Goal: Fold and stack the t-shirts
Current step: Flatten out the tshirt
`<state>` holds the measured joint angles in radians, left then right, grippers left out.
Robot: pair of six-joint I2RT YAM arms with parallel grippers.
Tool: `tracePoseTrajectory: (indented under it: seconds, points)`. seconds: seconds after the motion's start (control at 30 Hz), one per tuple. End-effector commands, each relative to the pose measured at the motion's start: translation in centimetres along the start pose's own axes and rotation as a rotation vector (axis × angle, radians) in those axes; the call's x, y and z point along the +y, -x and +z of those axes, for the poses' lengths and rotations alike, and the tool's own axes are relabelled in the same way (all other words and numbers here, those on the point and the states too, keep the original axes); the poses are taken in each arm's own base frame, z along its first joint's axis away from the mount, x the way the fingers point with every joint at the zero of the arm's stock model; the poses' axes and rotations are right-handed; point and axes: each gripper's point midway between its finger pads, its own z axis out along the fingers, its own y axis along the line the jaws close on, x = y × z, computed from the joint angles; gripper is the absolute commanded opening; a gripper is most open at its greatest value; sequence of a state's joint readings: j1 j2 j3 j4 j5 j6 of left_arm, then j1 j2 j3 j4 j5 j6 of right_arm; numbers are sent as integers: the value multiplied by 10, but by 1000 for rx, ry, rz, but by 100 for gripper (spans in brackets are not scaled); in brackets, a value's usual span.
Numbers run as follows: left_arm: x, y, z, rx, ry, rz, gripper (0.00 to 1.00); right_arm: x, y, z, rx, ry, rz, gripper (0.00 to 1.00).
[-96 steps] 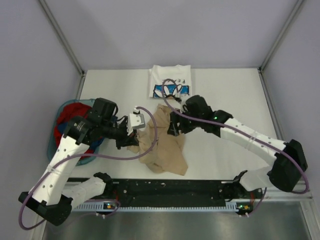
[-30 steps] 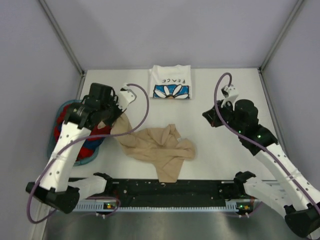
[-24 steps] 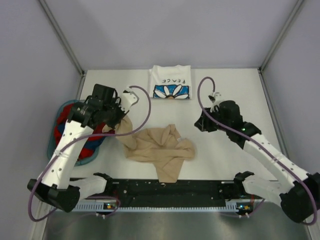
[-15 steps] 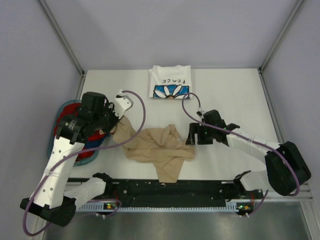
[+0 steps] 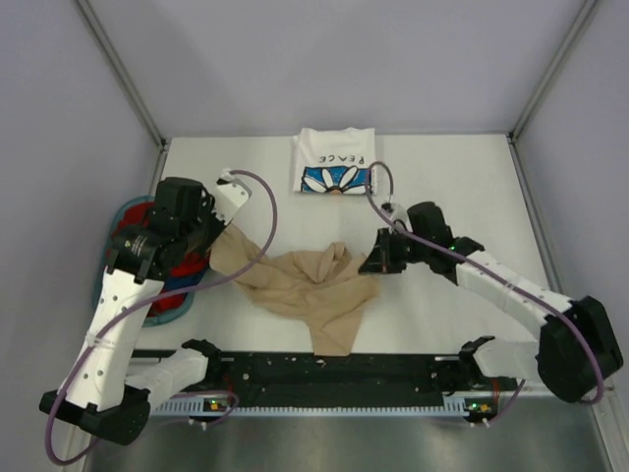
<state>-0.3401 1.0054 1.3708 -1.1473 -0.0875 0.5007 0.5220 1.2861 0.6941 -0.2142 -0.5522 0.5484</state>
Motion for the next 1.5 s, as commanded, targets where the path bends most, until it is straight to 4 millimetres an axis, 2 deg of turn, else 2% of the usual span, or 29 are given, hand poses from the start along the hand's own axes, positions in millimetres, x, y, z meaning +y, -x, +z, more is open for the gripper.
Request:
tracePoseTrajectory:
  seconds: [0.0, 0.03, 0.1, 0.2, 0.3, 0.33, 0.4, 0.43, 0.47, 0.5, 0.6, 0.67, 0.73, 0.77, 0.8, 0.83, 0.87, 0.93, 1.0, 1.07, 1.13, 1.23, 1.33, 1.47]
  points:
    - [62, 27, -14, -55, 273, -23, 0, 110, 71, -92, -275, 201, -323, 0]
    - [67, 28, -8, -40, 287, -17, 0, 121, 80, -110, -323, 203, -351, 0]
    - [73, 36, 12, -18, 293, -7, 7, 137, 91, -143, -413, 212, -381, 0]
    - [82, 55, 62, 15, 282, 10, 19, 158, 103, -181, -528, 235, -407, 0]
    - [107, 85, 108, 34, 322, 11, 44, 171, 113, -192, -565, 254, -397, 0]
    - [114, 89, 128, 68, 324, 7, 51, 175, 117, -194, -570, 265, -388, 0]
    - [127, 105, 150, 97, 323, -18, 60, 187, 127, -203, -593, 290, -378, 0]
    - [124, 109, 161, 111, 289, -30, 63, 196, 132, -210, -611, 309, -382, 0]
    - [119, 117, 164, 101, 240, -42, 65, 206, 137, -218, -634, 329, -391, 0]
    - [111, 122, 165, 87, 186, -58, 69, 215, 142, -225, -658, 349, -399, 0]
    - [80, 134, 156, -10, 26, -54, 71, 238, 155, -245, -727, 409, -410, 0]
    - [48, 138, 141, -108, -120, -8, 70, 252, 164, -256, -762, 447, -414, 0]
    - [12, 132, 124, -195, -263, 41, 69, 266, 173, -266, -791, 491, -419, 0]
    - [-12, 125, 117, -248, -356, 67, 69, 274, 179, -270, -805, 513, -427, 0]
    - [-26, 123, 107, -293, -404, 100, 70, 283, 181, -277, -815, 539, -440, 0]
    - [-33, 121, 92, -342, -417, 130, 72, 298, 186, -290, -837, 570, -465, 0]
    - [-37, 119, 83, -374, -421, 152, 75, 306, 189, -294, -832, 600, -480, 0]
    - [-36, 118, 73, -410, -386, 166, 80, 350, 187, -334, -871, 719, -586, 0]
    - [-33, 121, 62, -438, -368, 179, 82, 382, 183, -362, -881, 821, -675, 0]
    - [-38, 124, 51, -465, -394, 187, 83, 399, 182, -379, -892, 884, -706, 0]
    - [-47, 123, 47, -475, -437, 190, 84, 402, 189, -382, -906, 898, -677, 0]
    - [-67, 116, 51, -454, -500, 201, 84, 383, 209, -357, -890, 847, -555, 0]
    - [-95, 104, 57, -430, -593, 230, 84, 347, 233, -323, -883, 760, -401, 0]
    - [-133, 88, 80, -364, -678, 266, 85, 286, 265, -292, -911, 629, -221, 0]
